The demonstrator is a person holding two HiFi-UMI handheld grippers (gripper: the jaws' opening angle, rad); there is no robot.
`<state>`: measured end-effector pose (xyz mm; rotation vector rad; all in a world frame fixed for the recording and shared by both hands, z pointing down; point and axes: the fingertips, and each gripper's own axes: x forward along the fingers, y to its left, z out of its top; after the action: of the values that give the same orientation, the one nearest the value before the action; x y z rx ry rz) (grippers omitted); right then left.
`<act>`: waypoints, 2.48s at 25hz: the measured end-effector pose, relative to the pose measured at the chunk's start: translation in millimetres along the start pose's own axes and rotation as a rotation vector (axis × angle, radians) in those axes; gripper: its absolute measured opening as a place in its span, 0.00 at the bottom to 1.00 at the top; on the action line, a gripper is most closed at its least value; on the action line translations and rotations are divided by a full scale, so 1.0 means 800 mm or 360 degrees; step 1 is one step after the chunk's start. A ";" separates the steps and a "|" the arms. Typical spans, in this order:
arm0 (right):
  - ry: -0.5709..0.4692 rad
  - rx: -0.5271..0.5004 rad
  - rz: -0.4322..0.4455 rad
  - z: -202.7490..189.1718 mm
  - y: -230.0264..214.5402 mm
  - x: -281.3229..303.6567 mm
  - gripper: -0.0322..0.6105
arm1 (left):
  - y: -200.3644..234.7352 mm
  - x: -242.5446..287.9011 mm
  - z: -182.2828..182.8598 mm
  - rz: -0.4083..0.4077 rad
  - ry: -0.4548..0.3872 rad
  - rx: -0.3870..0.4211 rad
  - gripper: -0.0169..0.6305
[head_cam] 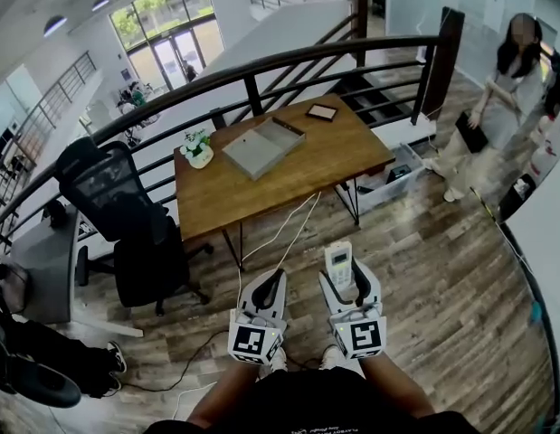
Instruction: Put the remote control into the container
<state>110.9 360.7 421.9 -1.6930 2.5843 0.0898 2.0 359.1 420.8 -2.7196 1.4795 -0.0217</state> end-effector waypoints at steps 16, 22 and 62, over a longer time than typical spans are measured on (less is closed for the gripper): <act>-0.0010 -0.0072 0.0071 0.007 -0.058 -0.004 0.47 | -0.016 0.039 0.014 0.0096 -0.0045 0.0010 0.04; -0.0070 -0.0054 0.0060 0.020 -0.067 0.031 0.47 | 0.003 0.067 0.013 0.0050 -0.0076 -0.0006 0.04; 0.0047 0.0036 -0.0010 -0.006 -0.051 0.255 0.47 | 0.199 0.173 -0.003 -0.0064 -0.0050 -0.0075 0.04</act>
<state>67.2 157.6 411.0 -1.7082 2.5904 0.0354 -56.6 156.4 414.7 -2.7728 1.4355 0.0554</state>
